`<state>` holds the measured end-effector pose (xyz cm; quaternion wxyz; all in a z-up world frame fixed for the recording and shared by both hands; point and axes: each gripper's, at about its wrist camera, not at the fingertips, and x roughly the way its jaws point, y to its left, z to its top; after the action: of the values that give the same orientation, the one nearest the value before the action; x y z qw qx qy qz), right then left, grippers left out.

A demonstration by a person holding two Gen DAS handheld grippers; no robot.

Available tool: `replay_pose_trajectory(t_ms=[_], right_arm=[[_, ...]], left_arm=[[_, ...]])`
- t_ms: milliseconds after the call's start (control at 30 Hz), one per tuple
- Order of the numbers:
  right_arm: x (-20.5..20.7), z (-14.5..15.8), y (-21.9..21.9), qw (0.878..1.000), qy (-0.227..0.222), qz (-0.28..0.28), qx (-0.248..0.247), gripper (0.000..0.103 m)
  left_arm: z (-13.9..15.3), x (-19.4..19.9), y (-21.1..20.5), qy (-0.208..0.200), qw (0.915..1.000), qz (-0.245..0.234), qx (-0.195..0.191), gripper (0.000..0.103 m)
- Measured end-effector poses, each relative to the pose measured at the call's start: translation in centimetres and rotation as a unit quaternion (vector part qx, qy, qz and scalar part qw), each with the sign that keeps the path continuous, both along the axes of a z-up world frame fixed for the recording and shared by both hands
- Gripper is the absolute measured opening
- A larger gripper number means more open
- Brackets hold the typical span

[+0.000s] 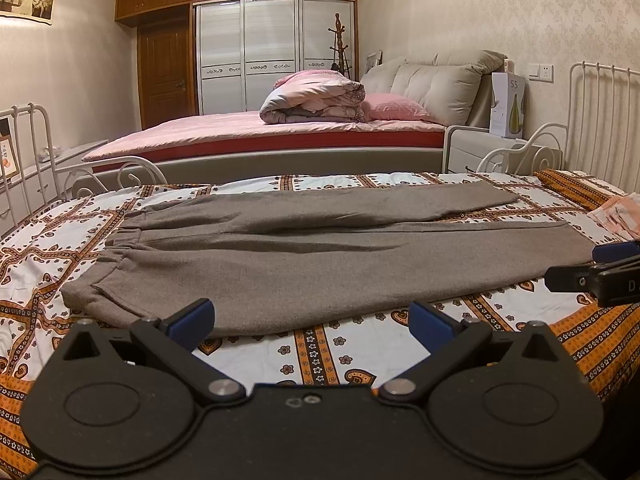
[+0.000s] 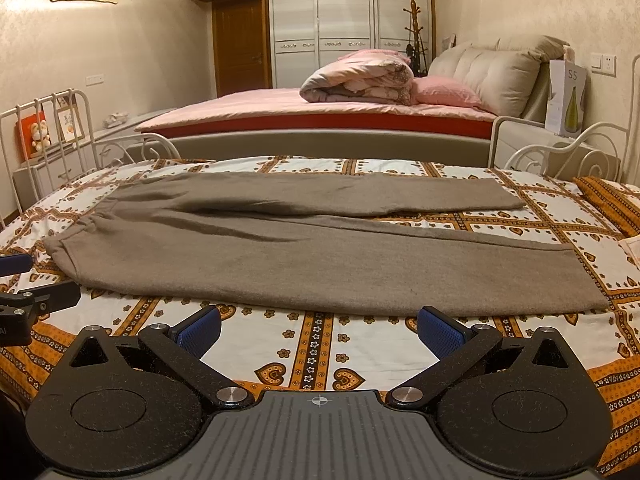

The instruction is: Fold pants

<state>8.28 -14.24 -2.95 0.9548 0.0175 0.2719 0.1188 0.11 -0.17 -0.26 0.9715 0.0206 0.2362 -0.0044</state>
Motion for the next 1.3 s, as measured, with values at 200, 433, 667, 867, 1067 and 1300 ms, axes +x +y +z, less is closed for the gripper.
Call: replay_pose_trajectory(t_ms=[200, 433, 667, 867, 1067, 1300], right_arm=[[0.08, 0.07, 0.01, 1.000, 0.001, -0.001, 0.000, 0.103], [0.02, 0.33, -0.01, 1.000, 0.000, -0.002, -0.001, 0.103], [0.05, 0.36, -0.02, 1.000, 0.000, -0.003, 0.001, 0.103], [0.03, 0.41, 0.00, 1.000, 0.001, -0.003, 0.001, 0.103], [0.03, 0.39, 0.03, 1.000, 0.000, -0.003, 0.000, 0.103], [0.04, 0.40, 0.03, 1.000, 0.001, -0.002, 0.001, 0.103]], left_arm=[[-0.04, 0.00, -0.02, -0.002, 1.0000, -0.001, 0.000, 0.097], [-0.03, -0.05, -0.09, -0.002, 1.0000, -0.002, 0.001, 0.097], [0.08, -0.11, -0.13, -0.002, 1.0000, -0.003, 0.004, 0.097], [0.12, -0.13, -0.10, -0.003, 1.0000, -0.002, 0.004, 0.097], [0.12, -0.11, -0.06, -0.003, 1.0000, -0.002, 0.003, 0.097], [0.09, -0.12, -0.04, -0.003, 1.0000, -0.002, 0.003, 0.097]])
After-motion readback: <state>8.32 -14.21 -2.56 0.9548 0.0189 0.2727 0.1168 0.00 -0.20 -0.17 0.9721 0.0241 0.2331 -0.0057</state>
